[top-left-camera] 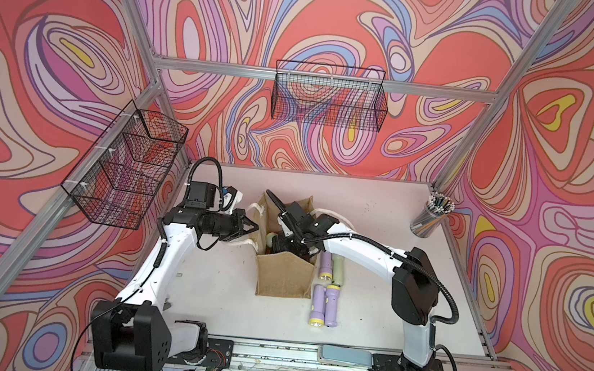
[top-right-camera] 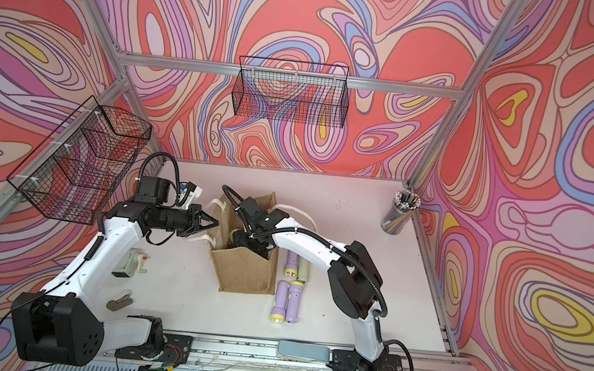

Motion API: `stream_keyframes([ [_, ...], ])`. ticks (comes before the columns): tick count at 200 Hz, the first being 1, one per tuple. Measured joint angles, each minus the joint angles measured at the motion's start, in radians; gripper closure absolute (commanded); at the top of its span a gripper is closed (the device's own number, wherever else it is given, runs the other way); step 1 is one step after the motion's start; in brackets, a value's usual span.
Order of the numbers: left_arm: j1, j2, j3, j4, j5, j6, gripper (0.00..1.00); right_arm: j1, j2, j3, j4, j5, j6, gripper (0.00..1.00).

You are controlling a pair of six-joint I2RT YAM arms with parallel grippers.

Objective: Put the flashlights into the tote bags
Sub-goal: Place the flashlight in the canvas bag.

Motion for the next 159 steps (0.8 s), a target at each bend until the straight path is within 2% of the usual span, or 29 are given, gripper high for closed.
stream_keyframes([
  [36,0.0,-0.002,0.0,0.0,-0.005,0.0,0.98,0.0,-0.123,0.01,0.016,0.034,-0.032,0.24],
  [84,0.0,-0.002,0.0,0.0,-0.007,0.0,0.98,0.0,-0.371,-0.003,0.047,0.145,-0.052,0.21],
  [124,0.0,-0.002,0.0,0.0,-0.007,0.0,0.98,0.0,-0.501,-0.053,0.005,0.283,-0.046,0.25],
  [159,0.0,-0.002,0.0,0.0,-0.008,-0.001,0.98,0.0,-0.618,-0.163,-0.082,0.443,0.015,0.25],
])
